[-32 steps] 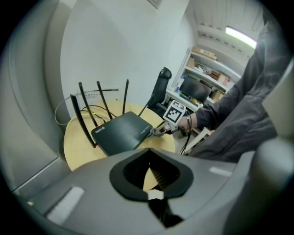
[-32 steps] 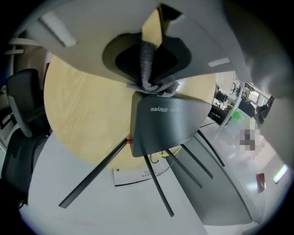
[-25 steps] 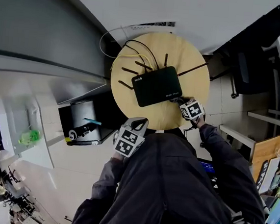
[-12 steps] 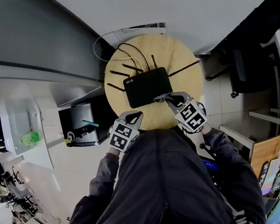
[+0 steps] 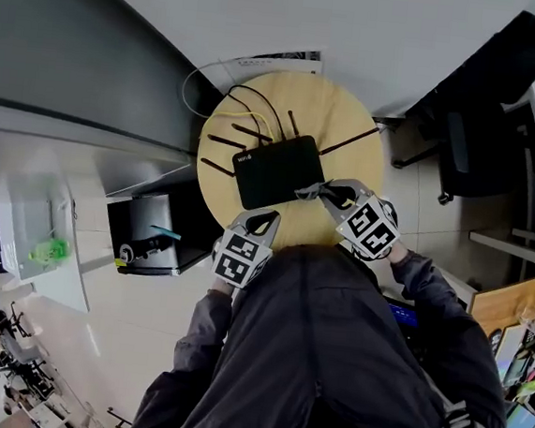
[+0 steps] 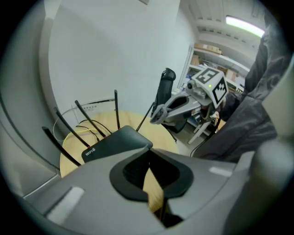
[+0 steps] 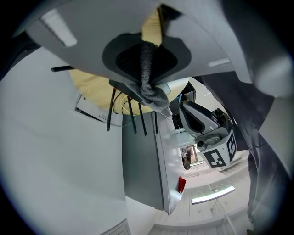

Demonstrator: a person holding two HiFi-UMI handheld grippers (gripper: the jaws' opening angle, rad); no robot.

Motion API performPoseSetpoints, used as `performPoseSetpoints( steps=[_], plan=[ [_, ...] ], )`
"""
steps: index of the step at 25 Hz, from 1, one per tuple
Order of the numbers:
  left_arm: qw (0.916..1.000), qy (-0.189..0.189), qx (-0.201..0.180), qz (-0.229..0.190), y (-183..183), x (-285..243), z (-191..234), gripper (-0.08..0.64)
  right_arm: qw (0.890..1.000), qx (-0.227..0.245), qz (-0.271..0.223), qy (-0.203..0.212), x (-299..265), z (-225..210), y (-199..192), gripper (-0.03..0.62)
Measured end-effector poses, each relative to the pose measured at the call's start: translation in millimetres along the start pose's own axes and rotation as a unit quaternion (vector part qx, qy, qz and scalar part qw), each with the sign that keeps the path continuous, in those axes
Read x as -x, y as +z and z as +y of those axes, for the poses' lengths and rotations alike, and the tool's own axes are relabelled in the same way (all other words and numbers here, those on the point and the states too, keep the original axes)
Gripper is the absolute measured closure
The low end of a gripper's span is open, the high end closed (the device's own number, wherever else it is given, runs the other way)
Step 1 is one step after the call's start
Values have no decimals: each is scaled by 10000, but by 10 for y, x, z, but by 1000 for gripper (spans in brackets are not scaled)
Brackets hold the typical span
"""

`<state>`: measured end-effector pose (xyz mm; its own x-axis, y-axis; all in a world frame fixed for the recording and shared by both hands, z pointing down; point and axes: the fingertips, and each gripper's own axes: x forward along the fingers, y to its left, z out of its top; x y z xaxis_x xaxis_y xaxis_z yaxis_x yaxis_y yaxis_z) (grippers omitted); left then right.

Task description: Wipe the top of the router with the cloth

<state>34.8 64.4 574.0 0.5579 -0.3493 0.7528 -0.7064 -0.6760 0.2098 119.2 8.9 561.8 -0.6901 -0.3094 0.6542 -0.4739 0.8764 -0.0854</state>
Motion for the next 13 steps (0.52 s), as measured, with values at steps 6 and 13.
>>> performPoseSetpoints(
  steps=[6,13],
  plan=[
    [9999,108,-12,1,52,-5,34,560,9997,-1,-140,186,51,61,111,557],
    [9999,86,139,-41,38,2,-45,560,9995,76,-61,303,-31,186,56,557]
  ],
)
